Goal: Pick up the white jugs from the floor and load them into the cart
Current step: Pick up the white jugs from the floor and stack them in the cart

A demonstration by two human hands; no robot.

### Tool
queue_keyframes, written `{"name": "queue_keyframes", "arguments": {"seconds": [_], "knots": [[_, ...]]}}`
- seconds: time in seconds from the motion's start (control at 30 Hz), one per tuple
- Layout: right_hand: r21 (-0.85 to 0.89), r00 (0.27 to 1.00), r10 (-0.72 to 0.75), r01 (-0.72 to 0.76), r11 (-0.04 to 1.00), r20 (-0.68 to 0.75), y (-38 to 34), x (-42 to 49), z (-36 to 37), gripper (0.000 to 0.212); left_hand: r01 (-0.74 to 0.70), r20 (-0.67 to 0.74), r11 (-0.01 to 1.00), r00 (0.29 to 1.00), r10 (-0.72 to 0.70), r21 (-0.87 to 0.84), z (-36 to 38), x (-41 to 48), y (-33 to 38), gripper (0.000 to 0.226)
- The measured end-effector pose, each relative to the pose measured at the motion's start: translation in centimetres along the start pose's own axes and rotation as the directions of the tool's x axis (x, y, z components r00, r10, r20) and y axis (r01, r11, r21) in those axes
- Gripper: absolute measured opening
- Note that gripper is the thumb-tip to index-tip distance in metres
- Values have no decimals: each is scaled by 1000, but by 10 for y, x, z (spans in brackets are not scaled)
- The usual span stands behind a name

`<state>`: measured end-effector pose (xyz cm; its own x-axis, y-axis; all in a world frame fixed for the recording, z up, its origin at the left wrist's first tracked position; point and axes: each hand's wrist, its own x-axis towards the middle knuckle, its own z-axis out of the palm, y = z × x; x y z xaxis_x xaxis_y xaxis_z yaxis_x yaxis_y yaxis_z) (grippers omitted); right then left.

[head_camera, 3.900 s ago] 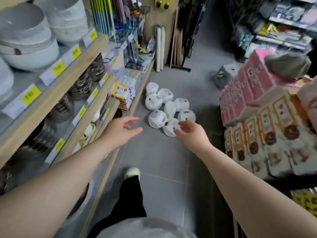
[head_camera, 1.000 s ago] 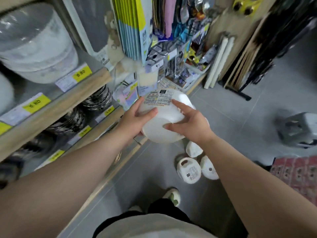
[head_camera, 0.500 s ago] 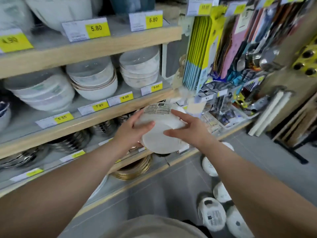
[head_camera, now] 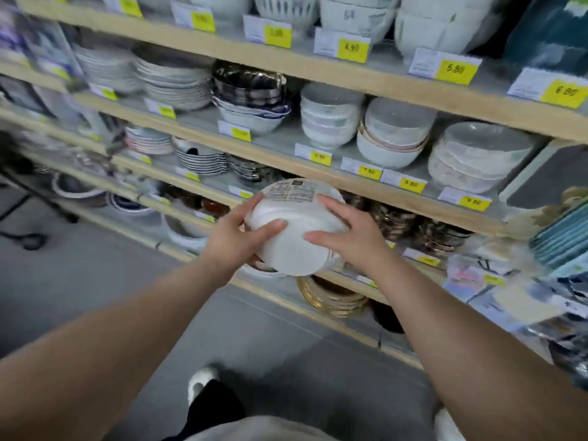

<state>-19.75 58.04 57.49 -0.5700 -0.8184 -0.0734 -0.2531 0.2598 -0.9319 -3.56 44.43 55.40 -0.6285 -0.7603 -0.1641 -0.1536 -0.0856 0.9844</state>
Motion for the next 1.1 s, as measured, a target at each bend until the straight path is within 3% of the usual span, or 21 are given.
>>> {"name": "queue_keyframes", "arguments": {"seconds": [0.2,0.4,0.63,0.83,1.1], "knots": [[-28,966,-123,133,991,228,-65,44,127,76,-9,-251,999,968,-3,-45,-140,-28,0,66],[34,876,-240,249,968,418,-149,88,286,75,-30,-451,999,892,16,-24,-308,-43,7,73],[99,748,-320,325,940,581,-234,123,474,75,-67,-681,998,732,33,-23,-485,-69,10,68],[144,622,-356,365,920,697,-287,158,602,77,-95,-804,993,594,2,-68,-590,-73,8,61],[224,448,-418,423,878,791,-353,261,769,76,-113,-908,992,420,-7,-60,-742,-10,0,79]]}}
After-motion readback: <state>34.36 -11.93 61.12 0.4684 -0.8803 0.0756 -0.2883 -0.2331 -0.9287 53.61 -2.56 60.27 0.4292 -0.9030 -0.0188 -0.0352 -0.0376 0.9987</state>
